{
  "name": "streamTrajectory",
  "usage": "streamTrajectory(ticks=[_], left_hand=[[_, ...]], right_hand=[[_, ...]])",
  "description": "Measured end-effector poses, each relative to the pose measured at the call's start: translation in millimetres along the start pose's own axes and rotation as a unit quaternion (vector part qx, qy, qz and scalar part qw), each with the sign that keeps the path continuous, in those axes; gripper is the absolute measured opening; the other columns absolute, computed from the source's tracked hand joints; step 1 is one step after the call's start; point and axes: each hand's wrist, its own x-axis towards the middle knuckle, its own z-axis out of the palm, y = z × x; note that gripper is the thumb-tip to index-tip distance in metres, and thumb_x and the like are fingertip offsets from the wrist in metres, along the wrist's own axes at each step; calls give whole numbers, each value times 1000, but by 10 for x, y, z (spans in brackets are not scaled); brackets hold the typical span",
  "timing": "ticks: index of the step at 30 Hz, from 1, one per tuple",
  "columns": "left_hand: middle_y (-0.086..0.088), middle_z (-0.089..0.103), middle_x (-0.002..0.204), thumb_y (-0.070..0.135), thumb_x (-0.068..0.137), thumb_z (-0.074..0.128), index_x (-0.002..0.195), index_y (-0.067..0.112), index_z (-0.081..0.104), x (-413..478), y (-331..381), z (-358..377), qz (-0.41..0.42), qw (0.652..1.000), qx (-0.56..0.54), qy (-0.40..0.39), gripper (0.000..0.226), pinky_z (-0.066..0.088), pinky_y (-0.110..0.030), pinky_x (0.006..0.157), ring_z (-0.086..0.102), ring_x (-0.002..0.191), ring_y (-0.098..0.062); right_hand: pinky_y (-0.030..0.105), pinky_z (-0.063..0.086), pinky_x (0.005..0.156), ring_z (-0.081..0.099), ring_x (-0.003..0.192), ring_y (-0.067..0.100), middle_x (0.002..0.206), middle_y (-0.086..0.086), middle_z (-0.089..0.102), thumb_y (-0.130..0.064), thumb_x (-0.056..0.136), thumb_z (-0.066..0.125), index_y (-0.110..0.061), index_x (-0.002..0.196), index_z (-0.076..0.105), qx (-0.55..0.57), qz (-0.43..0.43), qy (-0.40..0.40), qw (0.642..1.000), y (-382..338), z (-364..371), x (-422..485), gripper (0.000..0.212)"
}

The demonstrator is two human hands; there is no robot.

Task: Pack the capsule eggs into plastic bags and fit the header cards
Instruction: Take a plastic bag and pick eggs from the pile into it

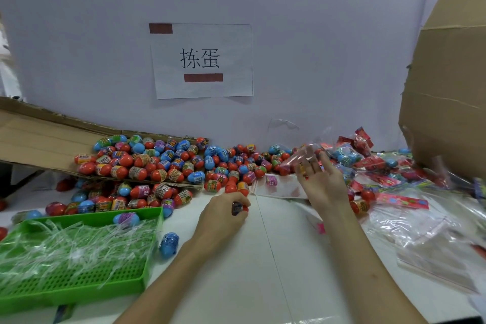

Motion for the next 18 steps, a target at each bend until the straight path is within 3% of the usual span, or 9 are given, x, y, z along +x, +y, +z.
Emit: streamTrajectory(ticks=[3,6,9,12,14,16,18], left_hand=[[10,68,109,27,100,67,111,28,73,23,36,9,19,998,-58,22,12,54,-19,80,64,96,-3],[2,74,104,30,106,57,106,21,72,47,142,-81,-19,963,-258,70,17,57,-16,65,71,90,-8],[-9,79,107,52,108,39,117,12,69,88,198,-214,-120,869,-479,25,51,61,-36,80,76,97,-30],[-19,74,122,70,101,31,129,11,64,120,160,-270,-165,783,-599,-31,73,59,-48,89,73,106,-40],[-21,70,129,76,96,36,139,8,60,126,106,-288,-178,745,-641,-46,84,61,-50,88,71,113,-39],[-23,63,139,74,93,50,149,6,50,115,75,-293,-196,739,-643,-42,87,63,-49,86,67,122,-38],[-29,61,137,46,95,67,145,1,50,117,76,-273,-199,754,-625,-44,69,64,-43,74,72,111,-38]], right_hand=[[41,48,103,66,115,20,114,1,72,-22,98,58,-20,95,61,-57,-10,-89,994,22,93,-38,4],[45,46,108,65,122,22,127,7,70,-9,96,61,-12,90,60,-247,-49,-130,959,120,225,-97,7],[31,54,95,69,114,16,117,3,75,-2,86,72,-5,89,67,-446,-93,-198,868,296,328,-210,6],[27,58,81,74,103,25,104,10,78,18,78,65,-1,78,71,-504,-65,-254,823,466,358,-296,20],[32,58,83,75,98,26,93,15,78,26,74,56,-3,68,70,-535,-56,-255,803,526,352,-294,33],[36,56,93,75,99,22,87,13,78,26,75,56,-9,63,70,-585,-70,-247,769,553,332,-271,40],[36,53,101,74,101,16,87,8,79,26,76,54,-12,60,71,-613,-75,-239,750,571,303,-238,45]])
